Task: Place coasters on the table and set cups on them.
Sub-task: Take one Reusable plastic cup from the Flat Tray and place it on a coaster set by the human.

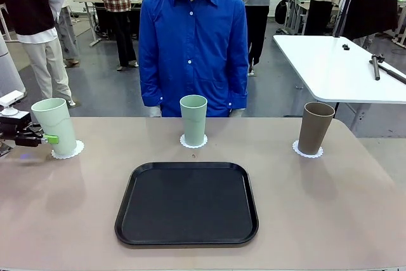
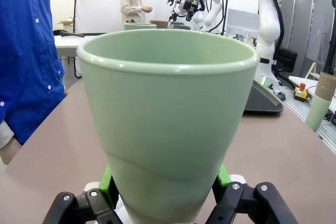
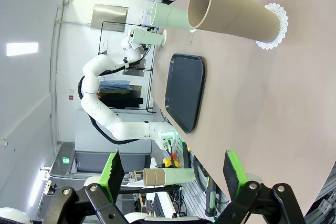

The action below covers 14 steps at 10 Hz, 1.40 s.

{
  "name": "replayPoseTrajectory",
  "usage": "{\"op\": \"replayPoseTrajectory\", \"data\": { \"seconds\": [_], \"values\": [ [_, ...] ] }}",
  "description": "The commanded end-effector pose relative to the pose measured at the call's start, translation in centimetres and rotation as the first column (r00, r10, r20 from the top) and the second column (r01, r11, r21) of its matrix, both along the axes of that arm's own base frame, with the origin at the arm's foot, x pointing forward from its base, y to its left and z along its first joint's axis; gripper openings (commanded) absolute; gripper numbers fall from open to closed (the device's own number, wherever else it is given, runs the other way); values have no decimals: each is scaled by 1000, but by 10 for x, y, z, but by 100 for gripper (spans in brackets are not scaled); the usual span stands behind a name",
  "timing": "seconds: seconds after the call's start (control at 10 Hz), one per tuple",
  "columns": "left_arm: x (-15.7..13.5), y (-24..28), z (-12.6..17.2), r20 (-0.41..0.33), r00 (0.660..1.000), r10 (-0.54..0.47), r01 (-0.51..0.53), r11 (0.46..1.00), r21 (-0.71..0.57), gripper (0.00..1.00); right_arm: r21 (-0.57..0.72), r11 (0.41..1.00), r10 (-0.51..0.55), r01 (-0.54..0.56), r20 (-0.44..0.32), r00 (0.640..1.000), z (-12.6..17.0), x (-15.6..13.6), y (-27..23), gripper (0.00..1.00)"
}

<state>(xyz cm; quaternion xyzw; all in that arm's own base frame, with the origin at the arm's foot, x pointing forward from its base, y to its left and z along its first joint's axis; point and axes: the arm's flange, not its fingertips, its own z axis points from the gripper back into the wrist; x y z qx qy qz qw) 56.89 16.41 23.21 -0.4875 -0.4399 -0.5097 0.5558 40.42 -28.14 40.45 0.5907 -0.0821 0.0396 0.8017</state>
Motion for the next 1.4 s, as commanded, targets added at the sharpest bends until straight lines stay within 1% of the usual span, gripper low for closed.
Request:
{"op": "replayPoseTrajectory", "data": {
  "seconds": [0.0,0.3,0.9,1.3],
  "values": [
    [6,3,-6,43,999,-21,21,1000,-4,84,-3,1000,-2,2,-3,1000,0,1,0,100],
    [11,2,-8,54,998,-11,11,1000,-3,84,-3,1000,-2,2,-3,1000,0,1,0,100],
    [15,1,-12,43,999,-11,10,1000,19,84,-3,1000,-2,2,-3,1000,0,1,0,100],
    [16,1,-14,48,999,-8,6,999,38,84,-3,1000,-2,2,-3,1000,0,1,0,100]
  ]
}}
